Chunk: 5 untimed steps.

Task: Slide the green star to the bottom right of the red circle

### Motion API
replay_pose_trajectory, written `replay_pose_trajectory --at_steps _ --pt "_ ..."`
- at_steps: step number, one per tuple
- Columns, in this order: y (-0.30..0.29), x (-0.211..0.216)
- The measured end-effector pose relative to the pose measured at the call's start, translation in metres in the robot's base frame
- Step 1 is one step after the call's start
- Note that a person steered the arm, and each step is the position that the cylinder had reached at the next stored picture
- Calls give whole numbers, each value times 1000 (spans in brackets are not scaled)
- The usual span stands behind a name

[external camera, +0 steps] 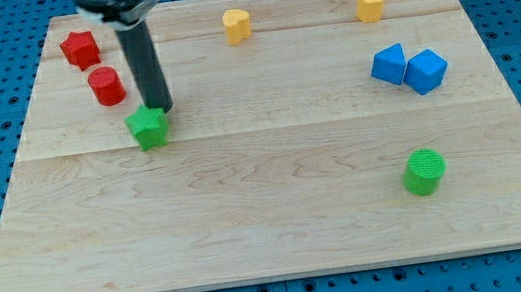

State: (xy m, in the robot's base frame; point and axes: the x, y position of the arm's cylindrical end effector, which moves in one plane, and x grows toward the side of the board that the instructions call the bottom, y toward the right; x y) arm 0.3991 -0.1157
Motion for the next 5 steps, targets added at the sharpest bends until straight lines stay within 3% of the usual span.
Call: replay_pose_trajectory --at_steps 1,2,4,5 --pt "69 18" --pt "31 42" --pt "-91 39" --pt "-89 60"
